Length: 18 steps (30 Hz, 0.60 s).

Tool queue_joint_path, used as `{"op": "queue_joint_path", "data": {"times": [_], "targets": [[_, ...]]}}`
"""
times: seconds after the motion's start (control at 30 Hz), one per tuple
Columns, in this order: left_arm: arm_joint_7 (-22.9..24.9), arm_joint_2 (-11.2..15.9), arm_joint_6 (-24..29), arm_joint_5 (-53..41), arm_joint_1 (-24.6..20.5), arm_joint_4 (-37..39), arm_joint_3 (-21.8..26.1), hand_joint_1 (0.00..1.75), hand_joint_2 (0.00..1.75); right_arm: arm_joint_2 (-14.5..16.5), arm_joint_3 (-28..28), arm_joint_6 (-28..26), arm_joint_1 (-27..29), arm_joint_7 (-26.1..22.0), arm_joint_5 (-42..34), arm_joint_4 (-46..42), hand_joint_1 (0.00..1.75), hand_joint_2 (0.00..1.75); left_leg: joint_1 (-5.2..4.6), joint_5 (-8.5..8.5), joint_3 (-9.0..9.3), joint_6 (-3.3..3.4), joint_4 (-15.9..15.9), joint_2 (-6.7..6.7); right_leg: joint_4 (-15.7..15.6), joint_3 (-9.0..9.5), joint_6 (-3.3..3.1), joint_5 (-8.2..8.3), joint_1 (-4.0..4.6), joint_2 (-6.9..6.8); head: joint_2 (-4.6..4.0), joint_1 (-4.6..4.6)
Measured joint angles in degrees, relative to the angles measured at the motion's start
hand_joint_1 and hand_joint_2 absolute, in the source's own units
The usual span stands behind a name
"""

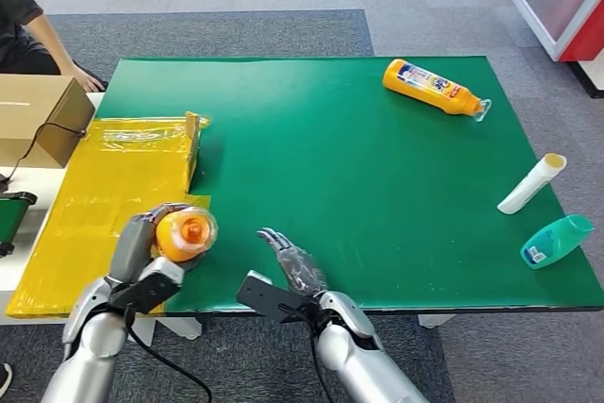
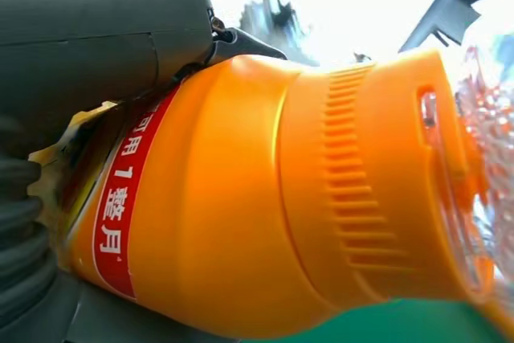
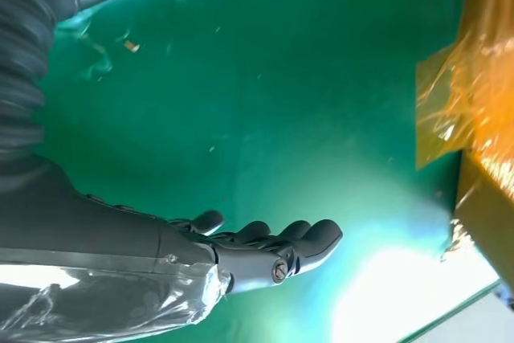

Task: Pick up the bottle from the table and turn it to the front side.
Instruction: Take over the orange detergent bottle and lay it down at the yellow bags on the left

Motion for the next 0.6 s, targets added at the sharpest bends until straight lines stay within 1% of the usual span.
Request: {"op": "queue_joint_path", "data": {"times": [0.07, 0.1, 0.13, 0.2, 0.3, 0.4, 0.5, 0.6], "targets": [[7.34, 0.28, 5.15, -15.73, -0.11, -2.68, 0.03, 1.75, 1.75, -0.19, -1.81, 1.04, 1.27, 0.76, 0.79, -2.6, 0.0, 1.75, 0.0, 0.0, 0.0, 0.0, 0.0, 0.0, 0.0, 0.0, 0.0, 0.0, 0.0, 0.0, 0.0, 0.0], [10.82, 0.69, 6.26, -22.5, -0.38, -3.85, 0.1, 1.75, 1.75, -0.29, -2.75, 1.77, 1.88, 0.98, 1.04, -3.93, 0.0, 1.75, 0.0, 0.0, 0.0, 0.0, 0.0, 0.0, 0.0, 0.0, 0.0, 0.0, 0.0, 0.0, 0.0, 0.01], [13.53, 1.29, 6.55, -27.62, -0.82, -4.61, 0.26, 1.75, 1.75, -0.37, -3.59, 2.52, 2.41, 1.03, 1.18, -5.1, 0.0, 1.75, 0.0, 0.0, 0.0, 0.0, 0.0, 0.0, 0.0, 0.0, 0.0, 0.0, 0.0, 0.0, 0.0, 0.01], [16.86, 3.04, 6.52, -33.91, -2.22, -4.63, 0.75, 1.75, 1.75, -0.48, -4.89, 3.98, 3.25, 0.76, 1.16, -6.88, 0.0, 1.75, 0.0, 0.01, 0.0, -0.01, 0.0, 0.01, 0.0, -0.01, -0.02, 0.01, 0.01, 0.01, 0.0, 0.01], [18.48, 5.99, 7.49, -37.92, -5.36, -0.5, 2.14, 1.75, 1.75, -0.58, -5.92, 5.39, 4.18, -0.14, 0.87, -8.23, 0.0, 1.75, 0.01, 0.03, 0.01, -0.04, 0.0, 0.01, 0.0, -0.03, -0.07, 0.04, 0.02, 0.02, 0.0, 0.01], [19.01, 8.49, 9.24, -38.65, -8.39, 5.78, 3.6, 1.75, 1.75, -0.71, -6.41, 5.8, 4.75, -0.88, 0.53, -8.63, 0.0, 1.75, 0.03, 0.06, 0.01, -0.07, 0.0, 0.02, 0.01, -0.04, -0.13, 0.08, 0.04, 0.02, 0.0, 0.01], [19.2, 10.04, 10.33, -38.74, -10.38, 10.73, 4.35, 1.75, 1.75, -0.8, -6.68, 5.85, 5.04, -1.21, 0.28, -8.64, 0.0, 1.75, 0.03, 0.07, 0.0, -0.06, 0.0, 0.02, 0.01, -0.04, -0.13, 0.09, 0.04, 0.02, 0.0, 0.01], [19.24, 10.73, 10.59, -38.79, -11.33, 13.7, 4.76, 1.75, 1.75, -0.83, -6.84, 5.92, 5.13, -1.26, 0.22, -8.65, 0.0, 1.75, 0.02, 0.06, 0.0, -0.06, 0.0, 0.02, 0.0, -0.03, -0.12, 0.09, 0.02, 0.02, 0.0, 0.02]]}}
